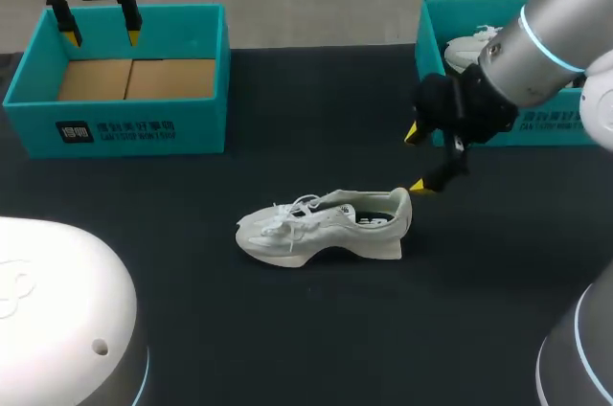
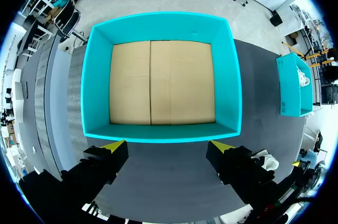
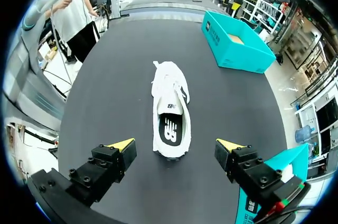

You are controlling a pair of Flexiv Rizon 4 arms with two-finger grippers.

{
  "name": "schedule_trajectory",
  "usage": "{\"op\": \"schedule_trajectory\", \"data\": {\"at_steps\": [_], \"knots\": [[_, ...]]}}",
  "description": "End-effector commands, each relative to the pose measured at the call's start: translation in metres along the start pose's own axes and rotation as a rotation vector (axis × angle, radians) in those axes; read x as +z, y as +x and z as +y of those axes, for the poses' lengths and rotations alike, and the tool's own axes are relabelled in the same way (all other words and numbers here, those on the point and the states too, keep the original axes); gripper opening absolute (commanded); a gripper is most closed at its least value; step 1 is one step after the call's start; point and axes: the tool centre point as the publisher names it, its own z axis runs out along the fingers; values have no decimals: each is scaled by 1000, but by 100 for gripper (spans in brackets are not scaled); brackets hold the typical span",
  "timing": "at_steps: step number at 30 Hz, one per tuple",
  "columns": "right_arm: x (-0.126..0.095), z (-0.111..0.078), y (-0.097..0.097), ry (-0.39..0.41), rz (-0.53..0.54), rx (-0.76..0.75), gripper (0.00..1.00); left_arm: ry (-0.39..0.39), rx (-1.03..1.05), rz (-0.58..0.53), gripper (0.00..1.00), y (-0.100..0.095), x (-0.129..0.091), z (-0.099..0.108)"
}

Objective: Take the shoe out of the shoebox, open the shoe tongue, remove and reinsert the insole, then place the shoe into the shoebox

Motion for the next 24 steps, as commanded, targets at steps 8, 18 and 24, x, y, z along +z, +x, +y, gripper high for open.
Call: {"op": "schedule_trajectory", "data": {"at_steps": [8, 18, 24], "knots": [[0, -1, 1, -2, -2, 0, 100, 0, 0, 0, 100, 0, 0, 0], [14, -10, 4, -107, -1, -11, 100, 0, 0, 0, 100, 0, 0, 0], [27, -25, 11, -151, -40, -27, 100, 0, 0, 0, 100, 0, 0, 0]]}}
